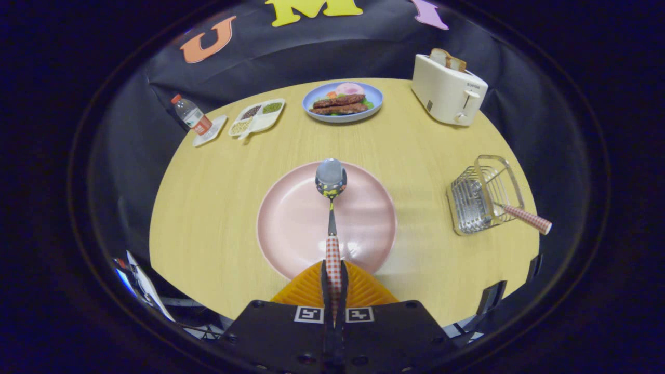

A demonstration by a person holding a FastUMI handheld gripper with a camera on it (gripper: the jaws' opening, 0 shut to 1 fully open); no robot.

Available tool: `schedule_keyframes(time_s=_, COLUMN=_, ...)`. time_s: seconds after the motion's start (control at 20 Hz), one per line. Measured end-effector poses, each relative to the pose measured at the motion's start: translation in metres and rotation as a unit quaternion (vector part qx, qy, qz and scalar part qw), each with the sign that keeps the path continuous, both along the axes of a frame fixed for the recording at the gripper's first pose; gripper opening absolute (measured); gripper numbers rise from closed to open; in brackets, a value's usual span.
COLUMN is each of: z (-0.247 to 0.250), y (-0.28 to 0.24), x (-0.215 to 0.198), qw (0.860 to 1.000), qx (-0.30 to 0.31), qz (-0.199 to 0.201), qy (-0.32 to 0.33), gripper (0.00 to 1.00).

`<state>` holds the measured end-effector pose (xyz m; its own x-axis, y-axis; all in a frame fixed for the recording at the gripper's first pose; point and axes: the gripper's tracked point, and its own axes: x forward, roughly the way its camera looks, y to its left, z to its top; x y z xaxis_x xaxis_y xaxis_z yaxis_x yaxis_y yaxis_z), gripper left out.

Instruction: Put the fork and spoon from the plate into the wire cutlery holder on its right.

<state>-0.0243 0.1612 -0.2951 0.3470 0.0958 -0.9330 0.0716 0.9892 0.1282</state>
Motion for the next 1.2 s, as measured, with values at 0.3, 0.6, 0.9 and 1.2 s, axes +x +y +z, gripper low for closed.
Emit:
schedule_keyframes(time_s=0.3, z=0.08, y=-0.074, x=0.008, qw=1.0, qx=0.003, qz=0.006, qy=0.003, gripper=0.01)
schedule_keyframes(time_s=0.6, z=0.113, y=-0.168, x=0.003, qw=0.998, qx=-0.022, qz=-0.003, qy=0.066, gripper=0.01)
schedule_keyframes(time_s=0.9, z=0.111, y=-0.199, x=-0.01, qw=0.984, qx=-0.009, qz=-0.002, qy=0.175, gripper=0.01)
schedule_keyframes(time_s=1.2, z=0.084, y=-0.216, x=-0.008, qw=0.963, qx=-0.027, qz=-0.011, qy=0.268, gripper=0.01)
